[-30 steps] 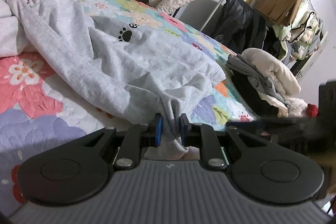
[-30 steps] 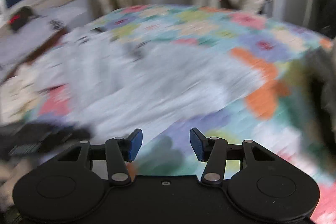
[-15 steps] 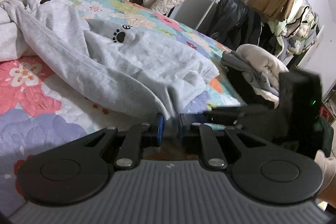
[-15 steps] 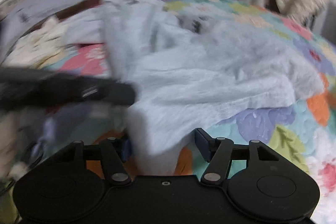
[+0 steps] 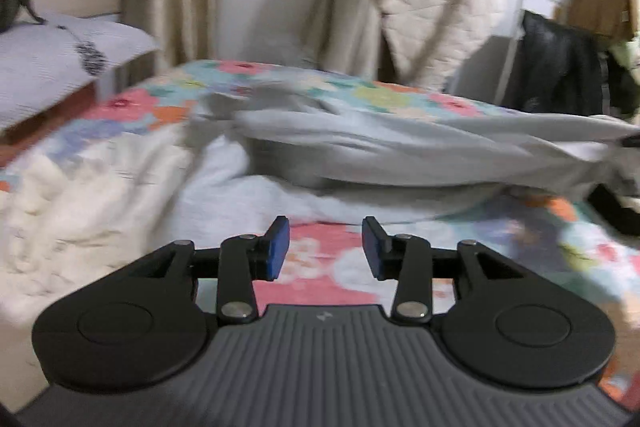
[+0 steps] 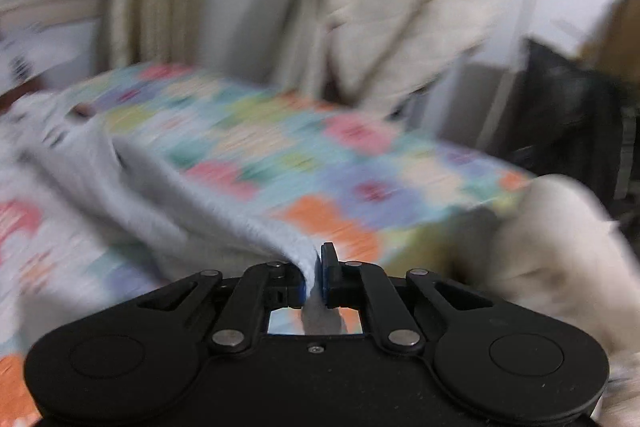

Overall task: Fold clothes
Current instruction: 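Lower the sweatshirt flat onto the quilt and open both grippers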

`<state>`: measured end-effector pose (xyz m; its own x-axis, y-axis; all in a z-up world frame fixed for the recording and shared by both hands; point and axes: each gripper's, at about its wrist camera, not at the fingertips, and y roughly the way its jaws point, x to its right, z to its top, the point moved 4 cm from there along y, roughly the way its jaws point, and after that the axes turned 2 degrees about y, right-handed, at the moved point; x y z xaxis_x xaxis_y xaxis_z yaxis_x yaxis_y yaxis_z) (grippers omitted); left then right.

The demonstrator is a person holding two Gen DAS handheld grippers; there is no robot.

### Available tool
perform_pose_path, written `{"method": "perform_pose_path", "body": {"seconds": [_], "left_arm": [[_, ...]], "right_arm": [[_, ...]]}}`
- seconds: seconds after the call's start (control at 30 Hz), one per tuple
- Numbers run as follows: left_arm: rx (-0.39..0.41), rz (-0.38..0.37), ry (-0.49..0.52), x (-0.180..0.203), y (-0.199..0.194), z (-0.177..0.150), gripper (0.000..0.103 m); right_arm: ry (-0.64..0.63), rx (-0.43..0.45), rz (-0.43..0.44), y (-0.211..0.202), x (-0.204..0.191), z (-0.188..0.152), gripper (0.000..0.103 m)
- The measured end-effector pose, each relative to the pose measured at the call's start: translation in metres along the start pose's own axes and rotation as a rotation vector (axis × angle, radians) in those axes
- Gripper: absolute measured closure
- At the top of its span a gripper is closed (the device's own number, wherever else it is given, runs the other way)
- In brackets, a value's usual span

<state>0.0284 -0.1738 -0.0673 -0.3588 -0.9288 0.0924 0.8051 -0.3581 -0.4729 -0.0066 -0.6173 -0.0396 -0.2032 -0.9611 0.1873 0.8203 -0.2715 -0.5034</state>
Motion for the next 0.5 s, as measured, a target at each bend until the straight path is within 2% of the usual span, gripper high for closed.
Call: {"method": "perform_pose_path", "body": {"seconds": [0.07, 0.13, 0.23, 0.3, 0.37, 0.4, 0.5], "left_arm": [[0.003, 0.023, -0.007, -0.008, 0.0, 0.002, 0.061], [0.002, 0.012, -0.032, -0.011, -0.001, 0.004, 0.054], [-0.02, -0.075, -0.109, -0.007, 0.006, -0.001, 0.049], [-0.041, -0.128, -0.153, -0.001, 0.014, -0.006, 0.047], [-0.066, -0.163, -0.169, 0.008, 0.024, -0.012, 0.04], [-0.077, -0.17, -0.171, 0.012, 0.029, -0.015, 0.034], [-0.093, -0.126, -0.153, 0.018, 0.049, -0.021, 0.025]], "right_arm": [[0.015, 0.018, -0.057, -0.009, 0.022, 0.004, 0.098], [0.035, 0.012, -0.107, -0.013, 0.039, -0.001, 0.098], [0.101, -0.044, -0.172, -0.008, 0.07, -0.018, 0.098], [0.142, -0.114, -0.173, 0.002, 0.083, -0.035, 0.098], [0.152, -0.16, -0.167, 0.009, 0.084, -0.052, 0.098], [0.152, -0.177, -0.166, 0.012, 0.082, -0.059, 0.098], [0.162, -0.204, -0.16, 0.017, 0.075, -0.075, 0.097]]}}
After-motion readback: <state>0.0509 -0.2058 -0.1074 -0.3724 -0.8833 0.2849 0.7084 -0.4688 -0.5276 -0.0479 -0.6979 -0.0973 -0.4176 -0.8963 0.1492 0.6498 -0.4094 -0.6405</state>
